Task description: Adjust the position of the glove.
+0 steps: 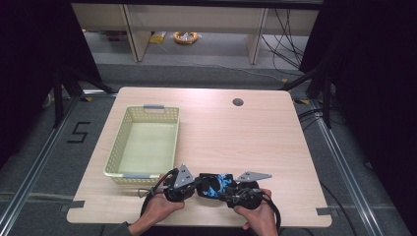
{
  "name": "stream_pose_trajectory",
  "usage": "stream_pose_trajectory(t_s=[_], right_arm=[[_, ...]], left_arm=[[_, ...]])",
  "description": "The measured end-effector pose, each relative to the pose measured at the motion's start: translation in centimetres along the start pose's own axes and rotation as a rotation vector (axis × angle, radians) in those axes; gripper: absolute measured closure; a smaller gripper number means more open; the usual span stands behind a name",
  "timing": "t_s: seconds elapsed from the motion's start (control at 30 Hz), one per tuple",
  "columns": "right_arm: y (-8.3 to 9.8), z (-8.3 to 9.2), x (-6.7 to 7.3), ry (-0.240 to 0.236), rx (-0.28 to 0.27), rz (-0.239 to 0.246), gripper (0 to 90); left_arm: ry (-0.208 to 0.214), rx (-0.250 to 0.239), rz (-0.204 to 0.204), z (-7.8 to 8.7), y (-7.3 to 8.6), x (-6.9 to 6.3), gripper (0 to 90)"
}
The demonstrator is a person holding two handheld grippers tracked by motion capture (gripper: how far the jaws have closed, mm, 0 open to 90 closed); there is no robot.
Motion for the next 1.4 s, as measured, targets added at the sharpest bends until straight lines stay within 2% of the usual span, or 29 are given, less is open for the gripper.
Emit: stream_pose_trajectory(t_s=[0.03, 0.07, 0.1, 0.13, 0.17, 0.2, 0.23, 0.27, 0.3, 0.33, 0.43, 0.47, 0.5, 0.53, 0.57, 0.6, 0.63, 0.7, 0.8, 0.83, 0.9, 0.97, 1.0, 1.07, 1.17, 1.2, 1.27, 1.3, 1.4], right_arm=[[-0.2, 0.4, -0.1, 0.008, -0.003, 0.014, 61.5], [-0.2, 0.4, -0.1, 0.008, -0.003, 0.014, 61.5], [-0.8, 1.7, -0.6, 0.039, -0.033, 0.032, 60.1], [-1.0, 2.1, -0.9, 0.059, -0.033, 0.034, 59.7], [-1.1, 2.5, -1.7, 0.086, -0.03, 0.073, 58.8], [-1.1, 2.5, -1.7, 0.086, -0.03, 0.073, 58.8], [-1.2, 3.0, -3.0, 0.098, -0.044, 0.059, 58.4], [-1.2, 3.0, -3.0, 0.098, -0.044, 0.059, 58.4], [-1.1, 3.2, -3.7, 0.108, -0.034, 0.046, 58.5], [-1.1, 3.2, -4.0, 0.122, -0.021, 0.061, 58.5], [-1.0, 2.6, -4.4, 0.093, 0.009, 0.062, 58.5], [-1.1, 1.7, -4.6, 0.081, 0.028, 0.027, 58.7], [-1.1, 1.7, -4.6, 0.081, 0.028, 0.027, 58.7], [-1.2, 0.6, -4.9, 0.076, 0.034, 0.051, 59.2], [-1.0, 0.4, -4.9, 0.075, 0.059, 0.054, 59.6], [-0.8, -0.1, -4.9, 0.075, 0.079, 0.057, 59.7], [-0.7, -0.6, -4.9, 0.059, 0.093, 0.065, 59.9], [-0.4, -1.1, -5.0, 0.054, 0.128, 0.061, 61.5], [-0.2, -2.0, -5.2, 0.047, 0.148, 0.074, 71.5], [-0.2, -2.0, -5.2, 0.041, 0.153, 0.082, 79.4], [-0.4, -2.0, -5.2, 0.039, 0.125, 0.081, 85.8], [-0.4, -1.9, -5.1, 0.033, 0.134, 0.089, 87.3], [-0.7, -1.7, -5.0, 0.02, 0.114, 0.091, 88.4], [-1.1, -1.0, -4.7, 0.016, 0.104, 0.078, 88.4], [-2.0, 0.4, -3.9, 0.015, 0.066, 0.091, 88.3], [-2.2, 0.8, -3.6, 0.003, 0.053, 0.096, 88.3], [-2.2, 1.1, -3.5, 0.018, 0.045, 0.096, 88.3], [-2.1, 1.1, -3.6, 0.019, 0.047, 0.094, 88.2], [-1.4, 0.6, -4.2, 0.029, 0.064, 0.075, 87.7]], left_arm=[[-0.001, 0.014, -0.019, 0.1, 0.1, 0.1, 84.7], [0.0, 0.007, -0.013, 0.0, 0.1, 0.1, 84.7], [0.002, -0.002, 0.004, -0.1, 0.1, 0.1, 84.7], [0.004, 0.009, -0.005, 0.0, 0.2, 0.1, 84.7], [0.004, 0.009, -0.005, 0.0, 0.2, 0.1, 84.7], [0.01, 0.008, -0.007, -0.1, 0.2, 0.1, 84.7], [0.008, 0.003, -0.014, -0.1, 0.2, 0.0, 84.5], [0.008, 0.003, -0.014, -0.1, 0.2, 0.0, 84.4], [0.006, 0.014, -0.025, -0.2, 0.3, 0.1, 84.4], [0.015, 0.007, -0.003, -0.3, 0.3, -0.1, 84.3], [0.024, 0.029, -0.019, -0.2, 0.4, -0.1, 83.8], [0.02, 0.006, -0.025, -0.3, 0.3, -0.1, 83.7], [0.02, 0.006, -0.025, -0.3, 0.3, -0.1, 83.7], [0.019, 0.013, -0.021, -0.2, 0.2, -0.1, 83.7], [0.029, 0.017, -0.014, -0.2, 0.2, -0.3, 83.7], [0.018, -0.003, -0.004, -0.3, 0.1, -0.3, 83.7], [0.02, 0.003, -0.002, -0.2, 0.1, -0.3, 83.7], [0.013, 0.008, -0.029, -0.2, 0.1, -0.1, 83.6], [0.016, 0.017, -0.023, -0.1, 0.2, -0.3, 83.5], [0.019, 0.008, -0.024, -0.2, 0.1, -0.3, 83.6], [0.021, 0.019, -0.034, -0.2, 0.1, -0.3, 83.9], [0.023, 0.008, -0.027, -0.2, 0.0, -0.4, 84.6], [0.015, 0.014, -0.012, 0.0, -0.1, -0.3, 85.0], [0.016, -0.019, -0.002, 0.2, -0.7, -0.3, 85.2], [0.01, -0.027, -0.008, 0.5, -1.4, -0.1, 85.2], [0.003, -0.056, 0.003, 0.5, -2.5, 0.2, 85.3], [0.0, -0.048, 0.007, 0.3, -3.0, 0.4, 85.2], [0.007, -0.037, -0.012, 0.0, -3.0, 0.5, 85.1], [-0.009, -0.023, 0.002, -0.9, -2.5, 0.6, 84.5]])
Point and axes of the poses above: each handheld gripper's, and its own axes: z roughly backward along the jaws, y roughly out of its underside, x roughly to its left, the point moved 9 cm from there along -z, roughly forward along the jaws, and after that the axes turned 10 degrees about z, right-handed, at the moved point
